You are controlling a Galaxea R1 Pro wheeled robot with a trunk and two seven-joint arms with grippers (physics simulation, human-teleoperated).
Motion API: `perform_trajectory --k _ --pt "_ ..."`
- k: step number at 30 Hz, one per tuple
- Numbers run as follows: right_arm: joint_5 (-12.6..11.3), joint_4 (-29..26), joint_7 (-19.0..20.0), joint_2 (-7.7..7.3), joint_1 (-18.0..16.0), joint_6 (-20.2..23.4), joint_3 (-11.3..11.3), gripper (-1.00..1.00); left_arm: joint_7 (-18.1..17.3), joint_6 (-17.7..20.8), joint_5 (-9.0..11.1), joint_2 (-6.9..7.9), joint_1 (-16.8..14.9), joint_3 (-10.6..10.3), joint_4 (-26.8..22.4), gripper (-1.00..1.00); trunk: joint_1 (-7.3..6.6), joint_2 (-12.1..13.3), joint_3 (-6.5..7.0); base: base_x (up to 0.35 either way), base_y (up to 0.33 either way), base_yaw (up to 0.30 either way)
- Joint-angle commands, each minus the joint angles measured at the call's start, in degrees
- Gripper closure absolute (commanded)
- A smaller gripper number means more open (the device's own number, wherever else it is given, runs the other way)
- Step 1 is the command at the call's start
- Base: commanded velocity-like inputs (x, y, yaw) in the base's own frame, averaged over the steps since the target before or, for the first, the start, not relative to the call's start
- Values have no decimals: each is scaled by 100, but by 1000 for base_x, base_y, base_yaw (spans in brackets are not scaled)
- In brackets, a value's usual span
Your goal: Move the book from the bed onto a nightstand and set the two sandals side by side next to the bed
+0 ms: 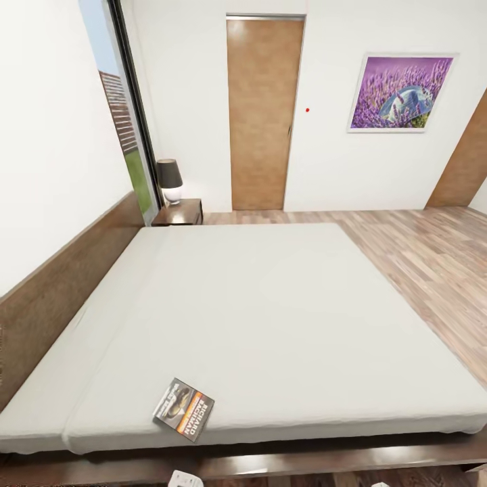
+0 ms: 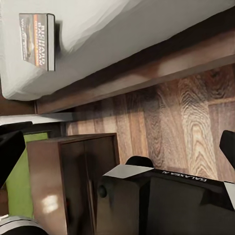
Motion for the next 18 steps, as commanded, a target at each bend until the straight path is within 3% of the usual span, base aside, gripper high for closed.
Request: perform_trajectory --k 1,18 --pt "-32 23 22 -4 -9 -3 0 -100 -17 29 -37 -8 -1 11 -13 -100 0 -4 -6 0 0 171" --pt "-32 32 21 -2 -9 -3 2 -100 -16 27 -41 -30 -1 15 -11 -100 0 -4 -6 0 0 280"
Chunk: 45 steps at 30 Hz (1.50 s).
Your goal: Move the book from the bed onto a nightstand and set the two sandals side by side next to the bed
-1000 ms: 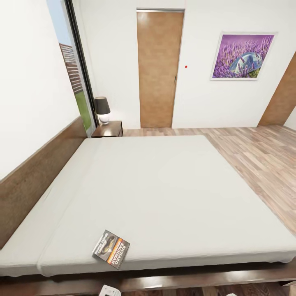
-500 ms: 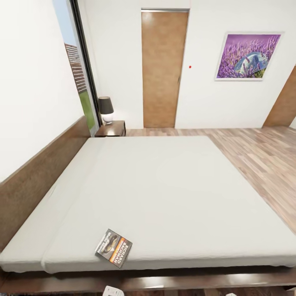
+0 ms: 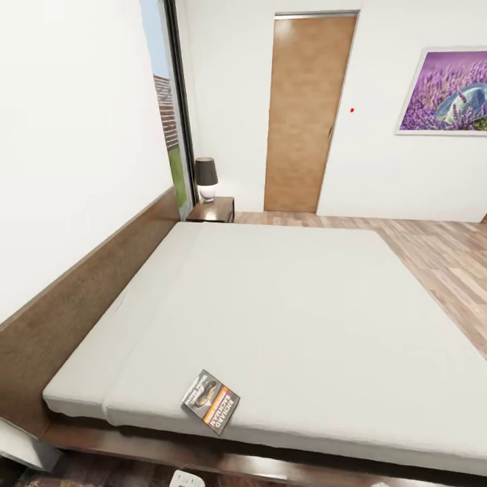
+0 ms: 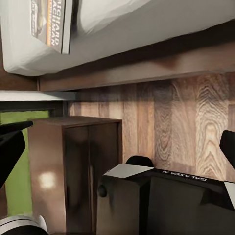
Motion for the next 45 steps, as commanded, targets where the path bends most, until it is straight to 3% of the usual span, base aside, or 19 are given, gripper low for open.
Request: perform_trajectory --k 1,35,45 --pt "-32 22 23 -3 -8 -3 0 -100 -16 29 -40 -1 -2 9 -12 -100 0 -4 -6 0 0 293" --pt "-32 21 25 -2 -8 -3 5 -100 -16 31 -40 -1 -2 9 -12 -100 0 -4 -6 -11 0 293" --pt "-29 22 32 5 -8 -3 5 -100 -16 32 -40 -1 -2 9 -12 -100 0 -4 -6 0 0 62"
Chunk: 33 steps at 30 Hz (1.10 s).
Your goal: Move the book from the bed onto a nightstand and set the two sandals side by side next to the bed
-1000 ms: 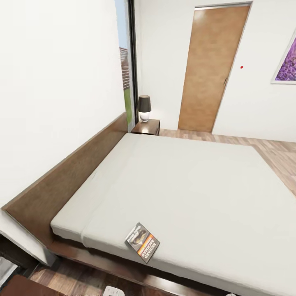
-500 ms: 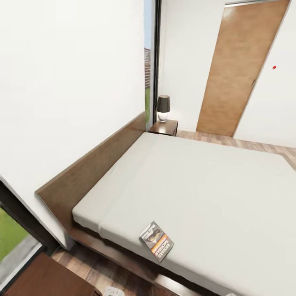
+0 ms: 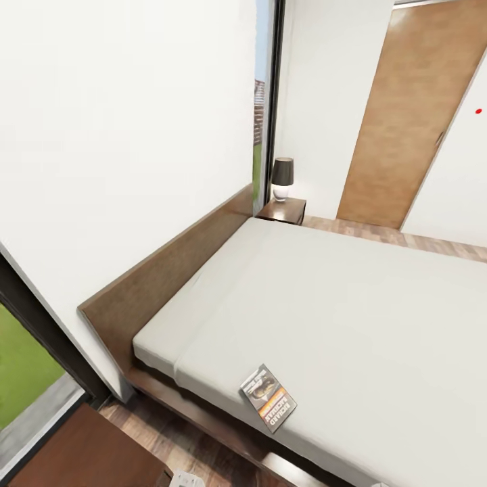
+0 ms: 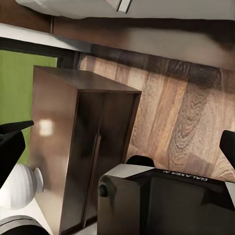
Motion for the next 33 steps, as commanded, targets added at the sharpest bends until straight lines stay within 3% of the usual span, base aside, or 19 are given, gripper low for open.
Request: perform_trajectory --k 1,14,17,21,23,25,27,30,33 --pt "-31 24 22 -2 -10 -3 -1 -100 -17 32 -39 0 0 9 -15 -100 0 -4 -6 0 0 1" --pt "-42 39 6 89 -10 -12 7 -100 -65 35 -39 2 0 18 -15 -100 0 -4 -6 0 0 0" --pt "-58 19 14 260 -10 -12 1 -100 -94 36 -39 6 0 22 -19 -100 0 -4 -6 0 0 0" --pt "-71 -27 24 681 -13 11 -18 -100 -109 41 -39 8 0 22 -22 -100 0 -4 -6 0 0 0" --pt "-74 -54 20 934 -16 7 -22 -100 -112 43 -39 8 0 23 -25 -100 0 -4 -6 0 0 0" --pt "-75 -185 11 1304 -17 -4 -31 -100 -113 44 -39 8 0 30 -33 -100 0 -4 -6 0 0 0" --pt "-81 -465 7 1547 -18 -7 -34 -100 -113 49 -33 8 0 35 -44 -100 0 -4 -6 0 0 0" --pt "-108 -926 7 1708 -22 19 -36 -100 -123 52 -25 8 0 41 -62 -100 0 -4 -6 0 0 0" --pt "-261 -1180 7 1753 -25 51 -36 -100 -266 53 -23 8 0 44 -76 -100 0 -4 -6 0 0 0"
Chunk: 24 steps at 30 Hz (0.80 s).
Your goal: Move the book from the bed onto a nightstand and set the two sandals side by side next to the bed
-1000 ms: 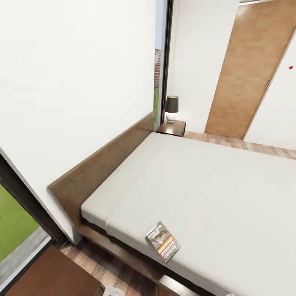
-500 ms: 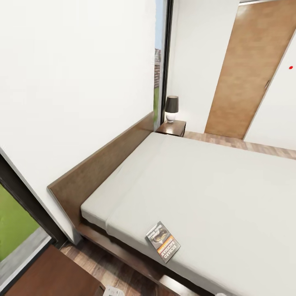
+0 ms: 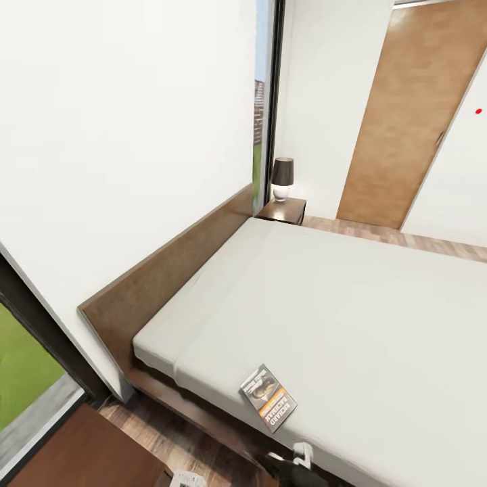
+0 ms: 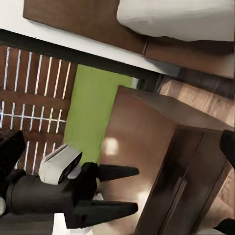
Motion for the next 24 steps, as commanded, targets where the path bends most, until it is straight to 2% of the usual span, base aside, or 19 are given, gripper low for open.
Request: perform_trajectory --k 1,3,5,8,10,12,14,17,21,24 --pt "-91 -51 21 10 -3 8 -35 -100 -176 33 -36 0 0 10 -20 -100 0 -4 -6 0 0 0" --pt "-356 -105 24 15 -4 15 -36 -100 -673 33 -32 0 0 11 -27 -100 0 -4 -6 0 0 0" --pt "-457 -118 26 14 -4 16 -36 -100 -989 33 -30 1 0 16 -31 -100 0 -4 -6 0 0 0" --pt "-580 -134 30 9 -4 18 -36 -100 -1764 40 -8 26 0 29 -146 -100 0 -4 -6 0 0 0" --pt "-616 -138 34 8 -4 19 -36 -100 -2252 58 132 93 0 34 -335 -100 0 -4 -6 0 0 0" --pt "-630 -140 39 7 -4 23 -36 -100 -2593 126 418 221 0 36 -482 -100 0 -4 -6 0 0 0" --pt "-636 -141 41 7 -4 26 -36 -100 -2729 259 698 305 0 30 -534 -100 0 -4 -6 0 0 0" --pt "-645 -141 41 7 -4 27 -37 -100 -2752 328 861 425 0 18 -487 -100 0 -4 -6 0 0 0" --pt "-648 -141 38 21 -4 28 -37 -100 -2712 319 931 507 0 19 -182 -100 0 -4 -6 0 0 0" --pt "-649 -147 31 124 -4 23 -36 -100 -2520 265 943 523 0 14 -77 -100 0 -4 -6 0 0 0"
